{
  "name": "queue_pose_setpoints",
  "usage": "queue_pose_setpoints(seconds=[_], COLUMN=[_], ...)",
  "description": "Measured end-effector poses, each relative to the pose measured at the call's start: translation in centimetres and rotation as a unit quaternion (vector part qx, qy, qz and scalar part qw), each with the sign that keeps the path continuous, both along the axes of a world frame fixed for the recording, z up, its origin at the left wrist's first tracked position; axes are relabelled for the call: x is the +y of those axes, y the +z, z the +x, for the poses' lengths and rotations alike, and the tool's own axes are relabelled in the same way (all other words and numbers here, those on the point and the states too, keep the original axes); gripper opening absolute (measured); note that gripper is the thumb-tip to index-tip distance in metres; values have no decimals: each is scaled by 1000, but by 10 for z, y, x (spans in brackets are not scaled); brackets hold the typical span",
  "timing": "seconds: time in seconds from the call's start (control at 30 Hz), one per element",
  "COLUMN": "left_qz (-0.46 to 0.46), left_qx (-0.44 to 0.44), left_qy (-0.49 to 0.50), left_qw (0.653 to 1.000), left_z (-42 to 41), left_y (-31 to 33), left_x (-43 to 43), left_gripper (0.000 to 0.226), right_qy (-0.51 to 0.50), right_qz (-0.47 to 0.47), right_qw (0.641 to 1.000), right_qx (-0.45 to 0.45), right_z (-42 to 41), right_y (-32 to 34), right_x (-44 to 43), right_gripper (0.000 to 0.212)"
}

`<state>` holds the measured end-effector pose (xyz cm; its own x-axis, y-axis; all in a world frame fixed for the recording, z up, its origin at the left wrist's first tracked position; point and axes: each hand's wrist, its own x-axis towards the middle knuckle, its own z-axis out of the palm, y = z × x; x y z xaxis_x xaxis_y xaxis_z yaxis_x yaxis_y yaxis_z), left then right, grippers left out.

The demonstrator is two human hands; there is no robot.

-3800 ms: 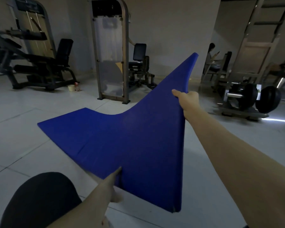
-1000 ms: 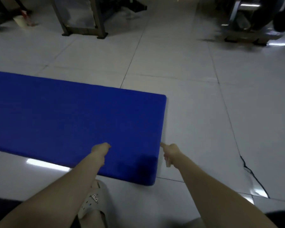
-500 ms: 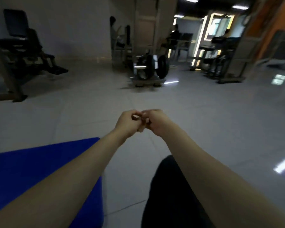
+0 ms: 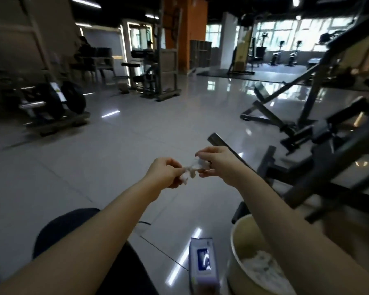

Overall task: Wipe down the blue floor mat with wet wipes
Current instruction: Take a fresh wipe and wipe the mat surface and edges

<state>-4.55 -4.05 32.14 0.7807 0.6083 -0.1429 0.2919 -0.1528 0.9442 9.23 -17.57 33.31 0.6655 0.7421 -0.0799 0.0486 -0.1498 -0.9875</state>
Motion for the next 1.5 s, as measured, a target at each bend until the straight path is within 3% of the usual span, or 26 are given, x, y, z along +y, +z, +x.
queue_pose_setpoints(seconds=[0.07,0.17,0.27,0.37,0.47,0.53,0.6,0.67,0.77,0.83,0.93,1.1,1.2,1.27,1.33,1.4,1.5], left_qz=[-88,-155,-119,-99,-102,-96,-105,-119,-140,-143,-166,-186,-230,-305,-358,-327,-308], left_qx=[-3,37,106,154,185,208,219,227,254,281,325,343,356,349,343,353,337], left_qy=[-27,-103,-145,-120,-97,-80,-44,-7,54,86,126,167,121,71,28,7,33], left_qw=[996,982,976,976,973,970,969,967,955,945,923,905,898,883,868,876,889], left_z=[21,43,59,67,73,78,83,88,93,91,83,67,63,62,63,64,66], left_y=[-19,-48,-79,-111,-146,-168,-185,-206,-237,-259,-292,-339,-362,-364,-364,-367,-362], left_x=[-32,-71,-95,-105,-106,-101,-93,-83,-72,-65,-52,-37,-43,-58,-66,-64,-56], left_gripper=[13,17,16,13,18,18,19,20,23,22,23,15,8,27,46,59,61], right_qy=[9,-44,-83,-36,44,37,-28,-87,-102,-89,-57,-156,-235,-280,-272,-240,-215], right_qz=[-38,-120,-241,-386,-466,-491,-469,-386,-277,-250,-346,-508,-486,-445,-409,-375,-320], right_qw=[999,987,955,910,873,855,865,907,954,964,935,837,807,799,808,821,827], right_qx=[-19,-95,-149,-144,-137,-161,-174,-145,-60,4,50,130,239,293,325,357,409], right_z=[4,12,29,51,61,70,80,83,69,54,34,27,26,27,31,35,37], right_y=[-17,-43,-80,-129,-165,-179,-185,-191,-208,-235,-295,-383,-413,-426,-446,-471,-473], right_x=[-34,-75,-108,-134,-145,-142,-130,-106,-55,-17,21,11,6,5,2,-3,-4], right_gripper=[33,19,9,10,25,30,25,21,23,28,24,70,66,65,78,87,64])
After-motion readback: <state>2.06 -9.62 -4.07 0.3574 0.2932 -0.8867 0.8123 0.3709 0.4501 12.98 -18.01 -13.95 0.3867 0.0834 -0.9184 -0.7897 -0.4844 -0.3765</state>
